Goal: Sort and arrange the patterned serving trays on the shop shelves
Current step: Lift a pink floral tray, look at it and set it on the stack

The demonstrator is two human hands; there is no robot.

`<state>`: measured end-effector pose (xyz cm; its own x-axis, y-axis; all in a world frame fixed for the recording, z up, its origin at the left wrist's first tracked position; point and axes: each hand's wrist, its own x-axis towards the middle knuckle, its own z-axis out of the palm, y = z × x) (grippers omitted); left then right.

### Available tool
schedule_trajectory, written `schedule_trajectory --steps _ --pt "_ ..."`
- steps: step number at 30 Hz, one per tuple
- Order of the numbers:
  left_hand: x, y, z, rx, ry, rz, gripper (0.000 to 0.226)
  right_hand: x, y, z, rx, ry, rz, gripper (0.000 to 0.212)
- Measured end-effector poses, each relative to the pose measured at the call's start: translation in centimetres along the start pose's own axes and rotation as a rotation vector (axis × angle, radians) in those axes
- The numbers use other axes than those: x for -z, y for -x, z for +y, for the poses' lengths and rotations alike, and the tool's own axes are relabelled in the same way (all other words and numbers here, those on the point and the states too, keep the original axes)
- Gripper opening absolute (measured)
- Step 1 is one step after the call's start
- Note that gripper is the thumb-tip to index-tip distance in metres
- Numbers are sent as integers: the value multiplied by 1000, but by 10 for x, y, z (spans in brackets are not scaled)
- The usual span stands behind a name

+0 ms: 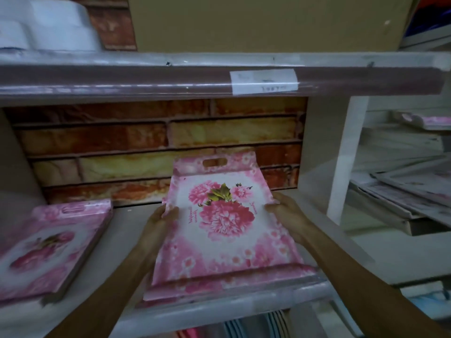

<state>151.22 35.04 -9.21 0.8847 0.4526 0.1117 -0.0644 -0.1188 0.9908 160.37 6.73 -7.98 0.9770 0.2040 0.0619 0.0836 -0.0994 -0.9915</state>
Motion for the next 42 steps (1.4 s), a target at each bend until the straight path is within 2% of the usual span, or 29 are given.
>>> schedule_trajectory --steps 8,12,17,31,40,42 --pt "38 -35 -36 34 -145 12 20 -59 -33 30 -51 95 33 38" --pt "41 -41 -56 44 -237 15 22 -71 -39 46 -57 261 35 40" --pt "39 -42 -79 82 -306 29 22 -76 -38 61 -91 410 22 37" --pt "37 -51 -100 -47 -610 30 33 -79 -59 92 -105 656 15 39" --pt "41 -56 -110 -70 -694 30 32 -81 -60 103 -54 787 17 37" --pt "45 -56 -109 -62 -715 11 25 -78 -54 95 -28 776 10 33"
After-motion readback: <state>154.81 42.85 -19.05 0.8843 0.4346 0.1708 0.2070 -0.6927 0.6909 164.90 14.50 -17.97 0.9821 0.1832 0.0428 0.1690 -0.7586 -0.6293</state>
